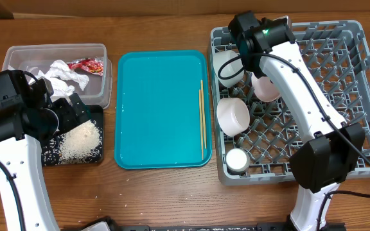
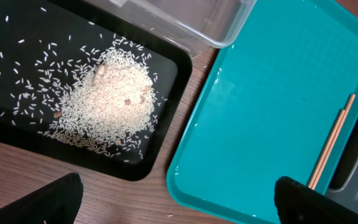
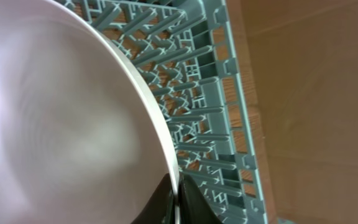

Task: Sort waste into correct bins and load items into the dishwasher
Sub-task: 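Carry the white plate into the rack and stand it upright, then open the right gripper and withdraw it to the rack's right side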

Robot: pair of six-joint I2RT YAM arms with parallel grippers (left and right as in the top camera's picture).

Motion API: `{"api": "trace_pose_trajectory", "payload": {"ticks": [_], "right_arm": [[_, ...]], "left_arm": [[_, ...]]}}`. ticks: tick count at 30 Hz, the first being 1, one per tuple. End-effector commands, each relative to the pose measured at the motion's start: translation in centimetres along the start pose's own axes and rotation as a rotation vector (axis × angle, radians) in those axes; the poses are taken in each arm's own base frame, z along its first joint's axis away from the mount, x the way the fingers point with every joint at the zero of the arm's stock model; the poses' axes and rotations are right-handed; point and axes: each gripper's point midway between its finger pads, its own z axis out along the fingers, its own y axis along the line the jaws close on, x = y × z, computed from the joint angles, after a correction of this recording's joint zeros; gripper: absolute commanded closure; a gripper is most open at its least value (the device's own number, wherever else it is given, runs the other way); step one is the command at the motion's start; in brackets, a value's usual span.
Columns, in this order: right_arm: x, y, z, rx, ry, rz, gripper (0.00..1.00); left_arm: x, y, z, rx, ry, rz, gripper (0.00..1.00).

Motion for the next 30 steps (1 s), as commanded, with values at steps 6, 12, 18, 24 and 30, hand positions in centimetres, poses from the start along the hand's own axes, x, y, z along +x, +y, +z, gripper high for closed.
{"api": "trace_pose_trajectory", "payload": {"ticks": [6,12,18,24,30], "right_arm": [[0.2,1.5,0.0,-0.102,0.028,0.039,0.49],[-0.1,1.5,-1.1,-0.166,0.029,0.063,0.44],[-0.9,-1.8,-4.9,-0.257,-0.03,0.147,0.37],[-0.4,-4.3,-8.8,-0.407,-0.086,0.228,0.0],[0.8,-6.0,-12.0,-0.547,-0.123,0.273,0.0]], "left_arm": [[-0.3,-0.1,-0.4,0.01,-0.018,0.011,0.0],[-0.3,-0.1,-0.4,0.01,-0.018,0.011,0.0],[-0.3,-0.1,-0.4,0.01,-0.018,0.011,0.0],[-0.3,-0.1,-0.4,0.01,-0.018,0.011,0.0],[-0.3,-0.1,-0.4,0.01,-0.018,0.011,0.0]]}}
